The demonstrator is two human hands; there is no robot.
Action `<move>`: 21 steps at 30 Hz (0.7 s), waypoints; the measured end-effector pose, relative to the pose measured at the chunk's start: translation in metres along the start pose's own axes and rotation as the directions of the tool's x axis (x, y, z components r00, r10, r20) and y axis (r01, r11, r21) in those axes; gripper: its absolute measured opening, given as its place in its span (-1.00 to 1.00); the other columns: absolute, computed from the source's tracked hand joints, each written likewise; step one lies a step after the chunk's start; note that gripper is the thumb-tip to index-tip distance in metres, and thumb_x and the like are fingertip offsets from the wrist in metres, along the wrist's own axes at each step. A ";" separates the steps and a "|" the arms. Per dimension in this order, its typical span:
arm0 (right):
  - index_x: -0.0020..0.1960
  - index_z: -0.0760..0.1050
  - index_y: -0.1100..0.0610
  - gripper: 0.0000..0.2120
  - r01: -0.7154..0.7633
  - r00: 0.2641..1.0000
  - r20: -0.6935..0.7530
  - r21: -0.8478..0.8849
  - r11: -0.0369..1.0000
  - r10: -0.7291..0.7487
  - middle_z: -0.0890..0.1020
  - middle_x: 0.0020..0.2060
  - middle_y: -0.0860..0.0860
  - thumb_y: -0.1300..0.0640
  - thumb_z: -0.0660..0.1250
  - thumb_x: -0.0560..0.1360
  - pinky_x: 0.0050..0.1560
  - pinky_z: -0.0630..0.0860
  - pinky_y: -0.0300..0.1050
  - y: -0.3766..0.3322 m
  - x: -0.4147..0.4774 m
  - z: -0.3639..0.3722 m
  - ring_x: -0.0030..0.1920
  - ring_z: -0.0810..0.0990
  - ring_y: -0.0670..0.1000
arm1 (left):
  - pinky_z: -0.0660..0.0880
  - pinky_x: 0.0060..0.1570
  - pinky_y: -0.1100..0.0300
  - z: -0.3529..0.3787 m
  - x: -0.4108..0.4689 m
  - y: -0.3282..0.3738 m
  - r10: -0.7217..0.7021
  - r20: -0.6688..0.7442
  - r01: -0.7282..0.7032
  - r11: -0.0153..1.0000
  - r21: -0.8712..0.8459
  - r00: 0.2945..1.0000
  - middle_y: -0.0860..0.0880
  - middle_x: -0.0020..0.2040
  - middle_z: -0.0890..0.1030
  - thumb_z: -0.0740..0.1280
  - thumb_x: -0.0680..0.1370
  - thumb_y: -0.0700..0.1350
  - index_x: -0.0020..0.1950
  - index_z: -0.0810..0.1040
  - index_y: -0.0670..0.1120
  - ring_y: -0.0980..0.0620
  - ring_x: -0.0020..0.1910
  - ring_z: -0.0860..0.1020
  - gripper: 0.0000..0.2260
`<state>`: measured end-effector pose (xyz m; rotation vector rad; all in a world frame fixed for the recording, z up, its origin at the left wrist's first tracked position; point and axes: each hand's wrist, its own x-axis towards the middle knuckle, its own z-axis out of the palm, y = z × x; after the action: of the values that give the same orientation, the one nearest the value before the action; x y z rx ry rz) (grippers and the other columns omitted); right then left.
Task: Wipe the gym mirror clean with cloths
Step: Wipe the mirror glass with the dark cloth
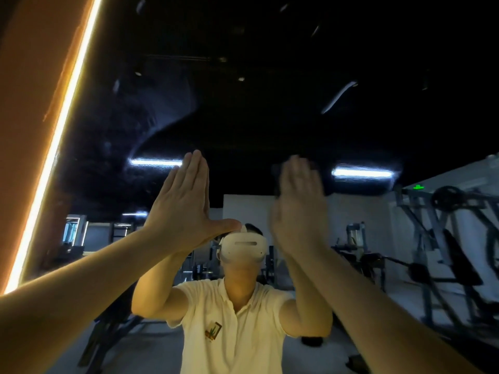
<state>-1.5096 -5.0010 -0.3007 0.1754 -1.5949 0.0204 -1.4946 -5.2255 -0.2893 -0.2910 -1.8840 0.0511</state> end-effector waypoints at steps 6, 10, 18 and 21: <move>0.63 0.05 0.24 -0.29 0.371 0.923 0.107 0.007 0.928 -0.370 0.08 0.64 0.18 0.01 0.02 0.54 0.62 -0.23 0.08 -0.054 -0.026 0.011 0.65 -0.04 0.14 | -0.17 0.65 -0.02 0.008 -0.012 -0.018 0.137 -0.074 -0.135 0.990 0.028 0.988 -0.12 0.68 -0.29 -0.12 0.42 0.68 0.66 -0.25 -0.19 0.01 0.65 -0.32 0.16; 0.61 0.18 0.24 -0.34 0.481 0.872 0.090 0.038 0.876 -0.482 0.18 0.62 0.18 0.04 0.01 0.54 0.62 -0.16 0.05 -0.045 -0.009 0.014 0.64 0.06 0.12 | -0.08 0.65 0.00 0.011 -0.018 -0.036 0.215 -0.103 -0.211 0.976 0.046 0.971 -0.09 0.70 -0.18 -0.03 0.50 0.60 0.69 -0.15 -0.17 0.04 0.67 -0.22 0.07; 0.61 0.18 0.13 -0.41 0.394 0.914 0.003 0.238 0.888 -0.407 0.10 0.66 0.04 0.17 0.23 0.62 0.56 -0.08 -0.11 -0.036 0.140 -0.002 0.64 0.03 0.00 | 0.38 0.47 -0.19 -0.018 0.013 -0.075 0.167 -0.308 -0.189 0.981 -0.045 0.937 -0.18 0.58 0.37 0.18 0.63 0.20 0.58 0.34 -0.25 -0.16 0.54 0.37 -0.33; 0.51 0.33 0.20 -0.54 0.279 0.959 -0.105 0.200 0.939 -0.262 0.14 0.64 0.14 0.15 0.20 0.64 0.58 0.01 -0.04 -0.042 0.191 -0.005 0.64 0.09 0.10 | 0.44 0.41 -0.17 -0.036 0.041 -0.092 0.202 -0.346 -0.225 0.974 -0.026 0.916 -0.19 0.48 0.49 0.22 0.62 0.06 0.47 0.48 -0.27 -0.18 0.45 0.47 -0.46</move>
<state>-1.5036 -5.0608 -0.1150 0.5546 -1.4783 -0.0160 -1.4888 -5.3092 -0.2232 -0.5174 -1.5038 0.0817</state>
